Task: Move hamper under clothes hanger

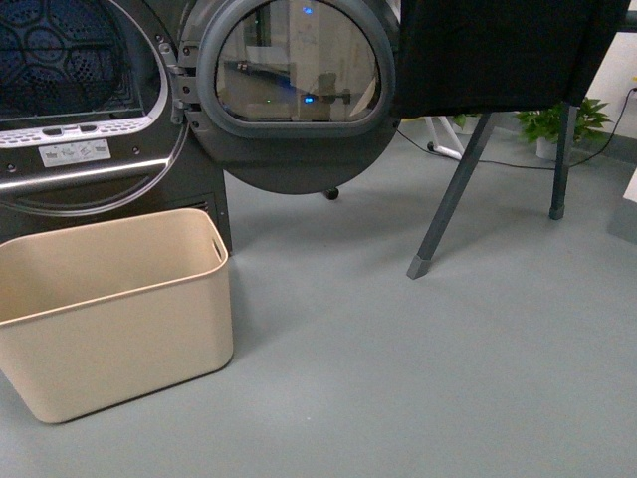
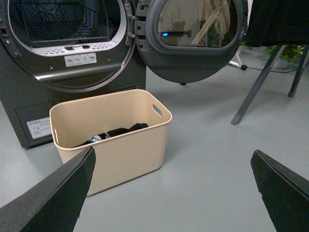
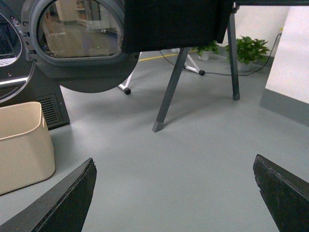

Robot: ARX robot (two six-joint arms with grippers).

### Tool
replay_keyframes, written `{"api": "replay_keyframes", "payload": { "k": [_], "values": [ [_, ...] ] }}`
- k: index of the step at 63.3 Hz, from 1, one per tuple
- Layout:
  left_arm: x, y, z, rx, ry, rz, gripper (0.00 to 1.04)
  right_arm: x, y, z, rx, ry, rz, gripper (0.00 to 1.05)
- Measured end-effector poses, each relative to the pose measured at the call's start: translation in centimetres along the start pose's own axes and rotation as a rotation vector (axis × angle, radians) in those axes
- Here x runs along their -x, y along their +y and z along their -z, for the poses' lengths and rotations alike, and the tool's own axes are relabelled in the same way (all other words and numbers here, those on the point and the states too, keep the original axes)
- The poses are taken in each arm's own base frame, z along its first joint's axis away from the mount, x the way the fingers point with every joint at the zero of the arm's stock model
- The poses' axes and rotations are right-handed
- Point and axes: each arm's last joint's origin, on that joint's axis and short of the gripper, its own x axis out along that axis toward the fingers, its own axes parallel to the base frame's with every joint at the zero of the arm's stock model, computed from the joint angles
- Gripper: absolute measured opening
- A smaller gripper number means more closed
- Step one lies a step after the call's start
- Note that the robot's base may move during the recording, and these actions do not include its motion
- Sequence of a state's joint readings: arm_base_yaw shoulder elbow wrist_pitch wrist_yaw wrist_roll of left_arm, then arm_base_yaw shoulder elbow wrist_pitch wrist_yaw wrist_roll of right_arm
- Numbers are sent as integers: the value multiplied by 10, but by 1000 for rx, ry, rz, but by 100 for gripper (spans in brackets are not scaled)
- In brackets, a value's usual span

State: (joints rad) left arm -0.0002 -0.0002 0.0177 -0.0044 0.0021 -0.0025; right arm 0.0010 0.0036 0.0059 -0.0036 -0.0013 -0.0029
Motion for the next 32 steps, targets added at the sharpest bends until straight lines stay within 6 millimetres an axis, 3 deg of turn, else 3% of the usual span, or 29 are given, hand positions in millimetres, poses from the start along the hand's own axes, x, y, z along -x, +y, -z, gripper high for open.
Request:
{"api": "replay_keyframes", "payload": {
  "k": [32],
  "values": [
    [0,0,0,0,0,0,98,0,0,0,0,0,4,97]
  ]
}}
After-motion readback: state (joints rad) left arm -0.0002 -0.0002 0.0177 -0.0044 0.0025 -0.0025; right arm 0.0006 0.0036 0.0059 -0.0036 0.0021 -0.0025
